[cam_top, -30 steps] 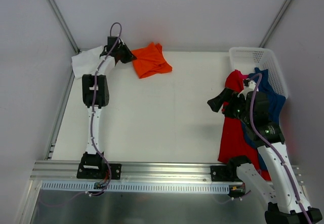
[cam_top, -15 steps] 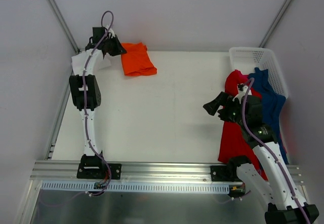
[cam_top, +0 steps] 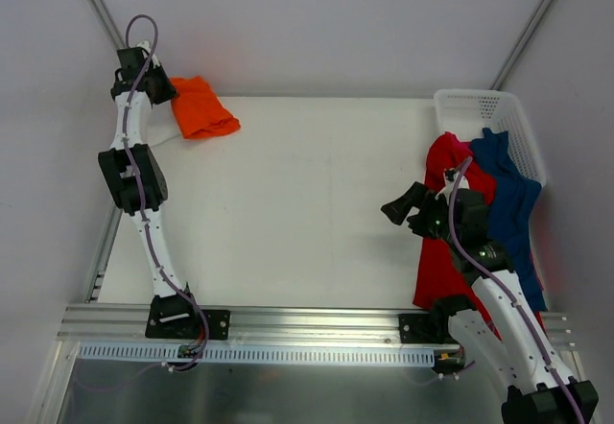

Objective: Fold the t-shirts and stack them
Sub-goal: Neatly place the folded tshirt to the corner

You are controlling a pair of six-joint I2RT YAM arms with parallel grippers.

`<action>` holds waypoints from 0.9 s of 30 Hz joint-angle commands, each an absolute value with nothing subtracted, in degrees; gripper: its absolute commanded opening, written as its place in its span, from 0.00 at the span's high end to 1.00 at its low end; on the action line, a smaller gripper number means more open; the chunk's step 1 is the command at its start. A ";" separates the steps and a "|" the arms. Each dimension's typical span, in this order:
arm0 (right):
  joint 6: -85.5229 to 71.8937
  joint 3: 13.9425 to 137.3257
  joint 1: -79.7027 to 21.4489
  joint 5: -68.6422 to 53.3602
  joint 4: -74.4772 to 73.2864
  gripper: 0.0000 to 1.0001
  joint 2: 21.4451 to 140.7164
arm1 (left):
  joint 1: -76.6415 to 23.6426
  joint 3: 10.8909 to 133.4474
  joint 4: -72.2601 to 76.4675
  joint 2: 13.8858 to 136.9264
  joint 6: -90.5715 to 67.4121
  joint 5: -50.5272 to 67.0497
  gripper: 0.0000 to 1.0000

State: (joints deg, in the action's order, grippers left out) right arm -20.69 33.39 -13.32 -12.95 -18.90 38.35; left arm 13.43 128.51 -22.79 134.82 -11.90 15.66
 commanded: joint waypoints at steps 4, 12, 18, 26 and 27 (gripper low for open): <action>-22.32 30.33 -13.01 -14.50 -13.63 0.01 38.32 | 15.12 136.23 -21.18 134.74 -10.11 7.83 1.00; -23.90 28.48 -12.92 -16.61 -8.00 0.01 43.24 | 18.01 138.08 -19.95 134.74 -12.57 8.53 1.00; -24.35 28.04 -13.01 -17.40 -5.80 0.01 45.96 | 20.21 136.50 -19.69 135.18 -13.36 7.03 1.00; -24.35 27.69 -13.01 -17.84 -4.22 0.01 49.12 | 23.46 135.09 -19.51 138.16 -14.41 4.40 1.00; -24.35 27.69 -13.01 -18.02 -4.04 0.01 49.48 | 24.25 135.09 -19.42 139.12 -14.68 4.31 1.00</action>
